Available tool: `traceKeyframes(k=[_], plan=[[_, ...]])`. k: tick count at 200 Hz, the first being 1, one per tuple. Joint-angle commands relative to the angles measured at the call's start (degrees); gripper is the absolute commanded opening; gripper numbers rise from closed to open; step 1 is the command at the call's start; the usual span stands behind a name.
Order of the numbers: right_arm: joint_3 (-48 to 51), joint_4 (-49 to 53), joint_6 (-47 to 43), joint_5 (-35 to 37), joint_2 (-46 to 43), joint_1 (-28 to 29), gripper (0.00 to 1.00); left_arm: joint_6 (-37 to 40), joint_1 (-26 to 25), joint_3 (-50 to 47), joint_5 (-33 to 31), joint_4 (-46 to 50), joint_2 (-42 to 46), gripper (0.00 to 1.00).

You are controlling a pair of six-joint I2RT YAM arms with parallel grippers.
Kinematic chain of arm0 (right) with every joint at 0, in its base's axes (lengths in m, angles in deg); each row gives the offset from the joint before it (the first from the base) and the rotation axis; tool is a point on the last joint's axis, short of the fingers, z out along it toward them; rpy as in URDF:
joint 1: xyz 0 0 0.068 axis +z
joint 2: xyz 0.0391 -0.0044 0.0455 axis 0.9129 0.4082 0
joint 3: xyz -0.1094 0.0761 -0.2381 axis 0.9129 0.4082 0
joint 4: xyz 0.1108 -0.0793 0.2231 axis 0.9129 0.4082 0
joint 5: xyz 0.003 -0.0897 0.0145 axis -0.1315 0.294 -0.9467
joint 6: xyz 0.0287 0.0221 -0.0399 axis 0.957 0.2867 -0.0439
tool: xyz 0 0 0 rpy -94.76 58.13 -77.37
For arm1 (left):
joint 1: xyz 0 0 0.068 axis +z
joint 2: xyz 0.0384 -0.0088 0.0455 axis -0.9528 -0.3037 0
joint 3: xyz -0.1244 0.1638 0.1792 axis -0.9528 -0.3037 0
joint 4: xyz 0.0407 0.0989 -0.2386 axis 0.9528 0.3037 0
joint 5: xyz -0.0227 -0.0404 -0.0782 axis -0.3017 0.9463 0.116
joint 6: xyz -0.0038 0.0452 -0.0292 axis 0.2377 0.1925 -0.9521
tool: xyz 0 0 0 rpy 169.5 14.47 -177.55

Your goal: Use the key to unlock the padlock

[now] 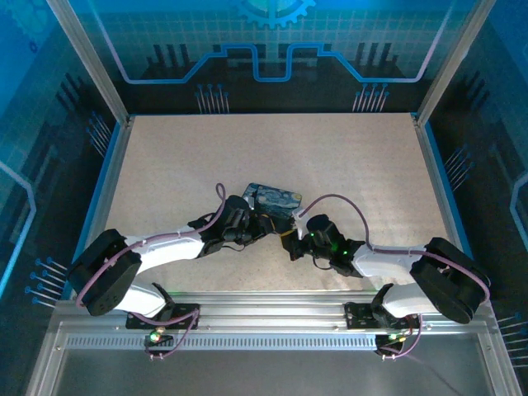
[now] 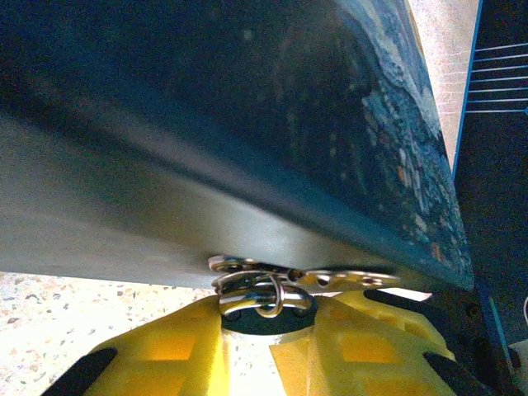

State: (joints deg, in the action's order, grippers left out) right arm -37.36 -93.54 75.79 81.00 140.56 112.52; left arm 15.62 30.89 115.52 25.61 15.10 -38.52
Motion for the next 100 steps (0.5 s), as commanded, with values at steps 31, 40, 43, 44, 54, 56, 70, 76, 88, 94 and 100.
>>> traceKeyframes(k=[31,40,43,44,54,56,70,76,88,94,100], plan=[[0.9,-4.7,-0.3,-1.0,-1.5,0.7,0.02,-0.5,-0.5,1.5,0.9,0.0,1.1,0.25],[1.0,-4.8,-0.3,-1.1,-1.5,0.7,0.02,-0.5,-0.4,1.5,1.0,0.0,1.1,0.25],[0.9,-4.9,-0.3,-1.1,-1.5,0.8,0.02,-0.5,-0.5,1.5,0.9,0.0,1.1,0.25],[1.0,-4.9,-0.3,-1.2,-1.5,0.8,0.02,-0.6,-0.5,1.5,0.9,0.0,1.0,0.25],[0.9,-4.7,-0.4,-1.0,-1.5,0.8,0.02,-0.6,-0.4,1.5,0.9,-0.1,1.1,0.25],[0.9,-4.7,-0.3,-0.9,-1.5,0.8,0.02,-0.6,-0.4,1.5,1.0,-0.1,1.1,0.25],[0.8,-4.8,-0.4,-0.5,-1.4,0.8,0.02,-0.7,-0.4,1.5,1.0,-0.1,1.1,0.25],[0.7,-4.9,-0.3,-0.4,-1.4,0.8,0.02,-0.7,-0.5,1.5,1.0,-0.1,1.1,0.25],[0.5,-5.2,-0.4,0.1,-1.3,0.9,0.02,-0.7,-0.4,1.5,1.1,0.0,1.1,0.25],[0.2,-5.3,-0.4,0.6,-1.1,1.1,0.02,-0.7,-0.5,1.6,1.1,0.0,1.1,0.25],[0.1,-5.4,-0.7,0.9,-1.1,1.2,0.02,-0.7,-0.4,1.6,1.1,0.0,1.1,0.25]])
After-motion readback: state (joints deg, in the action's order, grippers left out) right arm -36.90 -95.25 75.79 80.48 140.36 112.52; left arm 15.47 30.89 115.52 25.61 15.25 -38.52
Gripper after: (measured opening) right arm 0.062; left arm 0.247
